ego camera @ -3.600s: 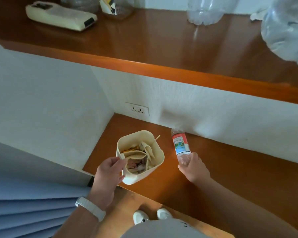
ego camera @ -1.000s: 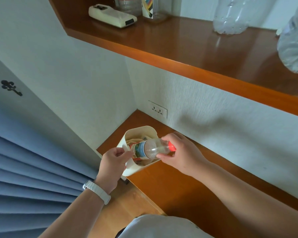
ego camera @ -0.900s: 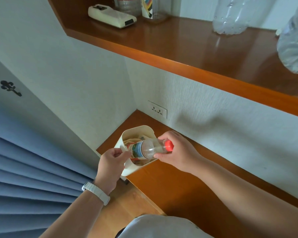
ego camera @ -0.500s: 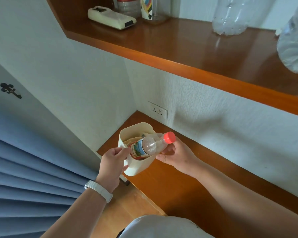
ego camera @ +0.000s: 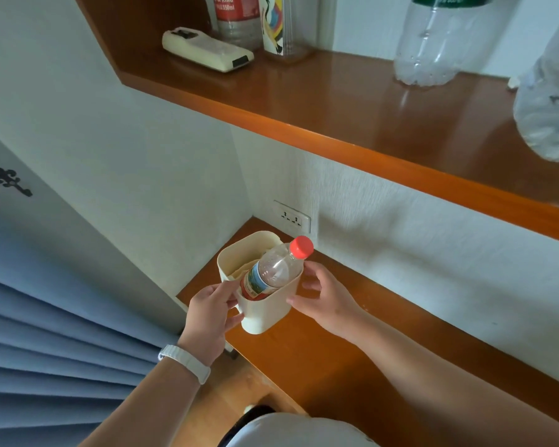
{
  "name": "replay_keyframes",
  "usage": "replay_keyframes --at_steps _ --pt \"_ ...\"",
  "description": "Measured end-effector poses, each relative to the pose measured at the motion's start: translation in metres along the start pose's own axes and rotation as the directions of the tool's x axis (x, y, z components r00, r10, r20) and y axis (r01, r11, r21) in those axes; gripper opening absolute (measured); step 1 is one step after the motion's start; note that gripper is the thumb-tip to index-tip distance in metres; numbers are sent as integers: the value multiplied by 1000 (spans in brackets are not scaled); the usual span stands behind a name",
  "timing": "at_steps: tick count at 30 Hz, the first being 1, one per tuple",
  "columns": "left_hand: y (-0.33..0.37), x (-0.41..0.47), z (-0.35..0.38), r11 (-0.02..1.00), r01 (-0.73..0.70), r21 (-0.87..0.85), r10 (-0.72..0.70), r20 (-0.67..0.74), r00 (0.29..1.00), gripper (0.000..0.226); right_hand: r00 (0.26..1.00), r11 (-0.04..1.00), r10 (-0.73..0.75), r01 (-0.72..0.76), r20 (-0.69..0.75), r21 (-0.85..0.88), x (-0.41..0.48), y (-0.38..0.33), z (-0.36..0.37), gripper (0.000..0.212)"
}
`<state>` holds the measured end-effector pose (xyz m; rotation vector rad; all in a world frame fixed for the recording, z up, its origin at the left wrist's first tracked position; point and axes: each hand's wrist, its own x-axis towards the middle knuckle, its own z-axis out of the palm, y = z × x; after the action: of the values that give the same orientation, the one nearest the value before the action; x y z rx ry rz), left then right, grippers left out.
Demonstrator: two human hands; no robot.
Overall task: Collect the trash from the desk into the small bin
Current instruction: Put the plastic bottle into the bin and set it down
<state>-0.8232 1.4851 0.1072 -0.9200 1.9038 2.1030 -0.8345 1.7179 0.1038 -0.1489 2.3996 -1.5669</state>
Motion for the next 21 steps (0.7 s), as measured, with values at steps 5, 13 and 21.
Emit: replay_keyframes --at_steps 5,13,21 --pt "6 14 4 999 -16 -42 16 -7 1000 23 998 995 57 -57 7 77 24 -11 14 59" --pt "18 53 0 996 21 -87 -24 -36 999 28 992 988 121 -123 28 91 81 -18 33 80" --pt "18 119 -1 996 71 -47 -68 56 996 26 985 984 173 -174 30 48 132 -19 43 64"
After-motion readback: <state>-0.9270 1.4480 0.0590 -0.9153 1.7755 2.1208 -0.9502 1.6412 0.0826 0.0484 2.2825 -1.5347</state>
